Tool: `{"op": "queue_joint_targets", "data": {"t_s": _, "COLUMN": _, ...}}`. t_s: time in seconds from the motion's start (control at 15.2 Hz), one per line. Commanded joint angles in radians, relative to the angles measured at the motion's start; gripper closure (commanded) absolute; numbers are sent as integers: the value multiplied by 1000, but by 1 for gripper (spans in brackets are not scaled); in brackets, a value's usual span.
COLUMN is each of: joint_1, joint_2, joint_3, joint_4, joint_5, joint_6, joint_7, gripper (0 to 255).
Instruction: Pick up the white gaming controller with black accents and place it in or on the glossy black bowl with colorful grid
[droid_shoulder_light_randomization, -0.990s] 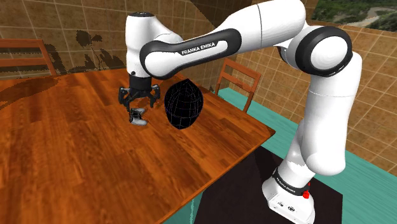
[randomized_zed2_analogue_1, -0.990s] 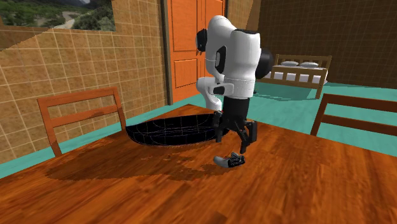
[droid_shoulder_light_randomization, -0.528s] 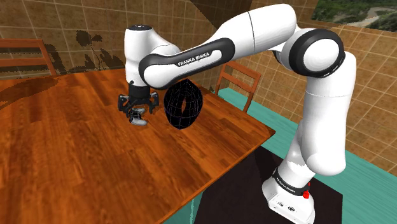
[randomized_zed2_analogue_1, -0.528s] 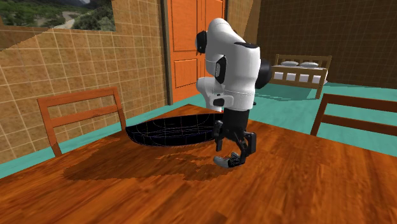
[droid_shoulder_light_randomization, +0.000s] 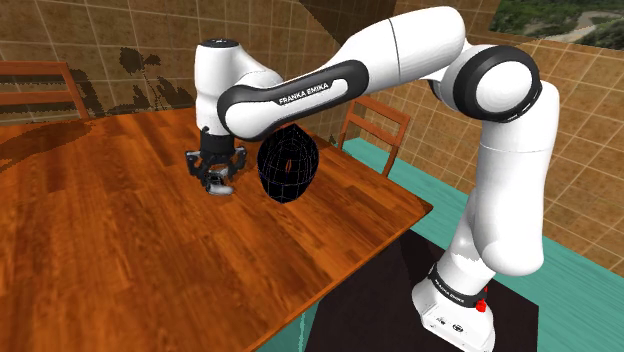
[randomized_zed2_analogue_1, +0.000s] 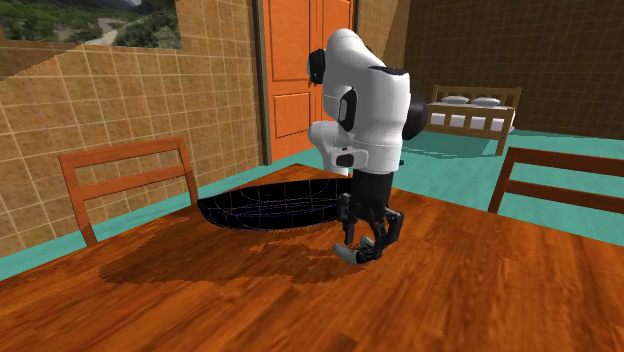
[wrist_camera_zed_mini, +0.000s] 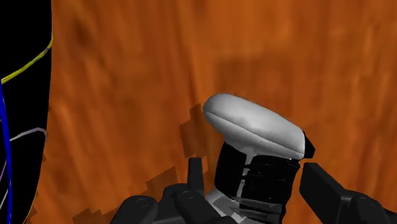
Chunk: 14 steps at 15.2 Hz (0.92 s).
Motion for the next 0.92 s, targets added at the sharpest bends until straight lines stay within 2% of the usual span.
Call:
{"op": "queue_joint_targets", "data": {"t_s": 0.0, "joint_1": -1, "joint_2": 2, "joint_3": -2, "joint_4": -3, "joint_5": -1, "joint_6": -10, "joint_7": 0, "gripper": 255}}
{"op": "queue_joint_targets", "data": {"t_s": 0.53, "joint_1": -1, "joint_2": 3, "joint_3": -2, "joint_4": -3, "joint_5": -1, "joint_6": -10, "joint_7": 0, "gripper": 255}}
{"op": "queue_joint_targets", "data": {"t_s": 0.86, "joint_1": -2, "joint_2": -17, "joint_3": 2, "joint_4": 37, "joint_5": 9, "joint_6": -68, "joint_7": -11, "gripper": 255}}
